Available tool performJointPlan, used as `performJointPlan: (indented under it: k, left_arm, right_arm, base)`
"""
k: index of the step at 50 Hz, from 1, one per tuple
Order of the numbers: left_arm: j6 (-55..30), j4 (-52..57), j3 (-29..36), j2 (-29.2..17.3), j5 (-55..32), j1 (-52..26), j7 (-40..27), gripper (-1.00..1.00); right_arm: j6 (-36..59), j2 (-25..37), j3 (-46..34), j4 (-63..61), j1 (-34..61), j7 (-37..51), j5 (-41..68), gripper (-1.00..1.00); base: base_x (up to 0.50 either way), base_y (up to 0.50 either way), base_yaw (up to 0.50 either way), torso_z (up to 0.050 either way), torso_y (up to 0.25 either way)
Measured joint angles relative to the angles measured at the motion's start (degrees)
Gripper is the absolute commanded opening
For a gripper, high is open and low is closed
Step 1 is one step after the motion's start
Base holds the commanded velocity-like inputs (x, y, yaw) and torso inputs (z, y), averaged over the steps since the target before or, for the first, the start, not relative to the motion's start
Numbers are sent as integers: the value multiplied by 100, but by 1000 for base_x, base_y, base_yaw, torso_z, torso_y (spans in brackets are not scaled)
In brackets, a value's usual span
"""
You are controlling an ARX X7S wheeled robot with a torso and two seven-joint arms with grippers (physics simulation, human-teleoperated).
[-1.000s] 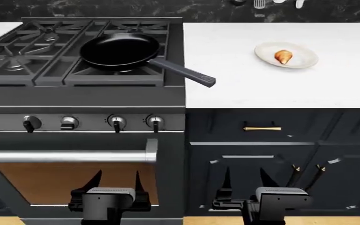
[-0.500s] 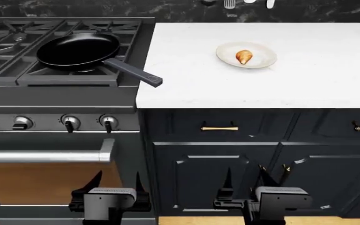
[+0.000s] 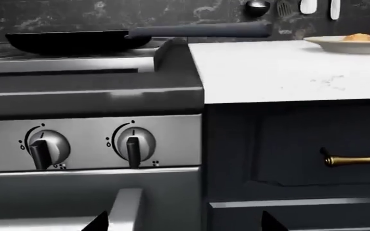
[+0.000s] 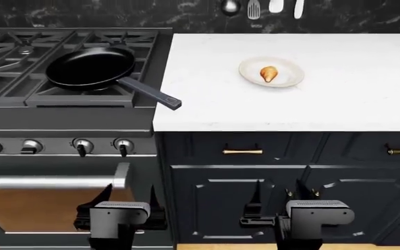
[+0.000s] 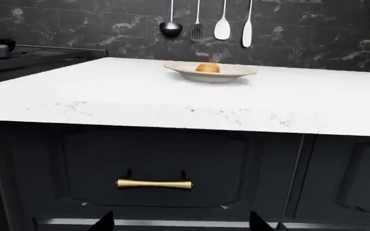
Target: Pick the croissant and place it on the pan. Then turn on the stove to warm the croissant.
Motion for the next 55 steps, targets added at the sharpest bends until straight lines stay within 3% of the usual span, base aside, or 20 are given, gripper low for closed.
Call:
performJointPlan:
  k: [9,15,20,25,32,38,46,55]
  left_arm:
    - [-1352,1448,-85,-278,-367,-222,2,100]
    - [-2380,2401,-163,-544,-827,-623,186,100]
    - [-3259,3049,-298,-727,-1337,-1100,351,100]
    - [-4140,3537,-519,-845,-1876,-1667,427,100]
    - [-5360,3917,-926,-926,-2641,-2457,444,100]
    - [-6367,4071,-1343,-898,-3275,-3145,381,100]
    - [-7221,4127,-1723,-813,-3875,-3773,282,100]
    - [-7599,4070,-1830,-813,-4188,-4124,200,100]
  right_arm:
    - [1569,410,31,-1762,-31,-38,48,100]
    - [3183,613,264,-3041,395,-218,626,100]
    - [4671,978,828,-3773,1172,512,2418,100]
    - [5707,1556,1155,-4043,2244,2089,5036,100]
    - [6052,2525,669,-3995,3937,4353,8170,100]
    - [6082,3097,-64,-3750,5301,5714,9973,100]
    - [6072,3482,-575,-3347,6501,6538,11210,100]
    - [5971,3740,-564,-2936,6955,6700,11724,100]
  base:
    - [0,0,0,50,0]
    - [0,0,0,50,0]
    - [0,0,0,7,0]
    - [0,0,0,0,0]
    - [0,0,0,0,0]
    - [0,0,0,0,0]
    - [0,0,0,0,0]
    - [0,0,0,0,0]
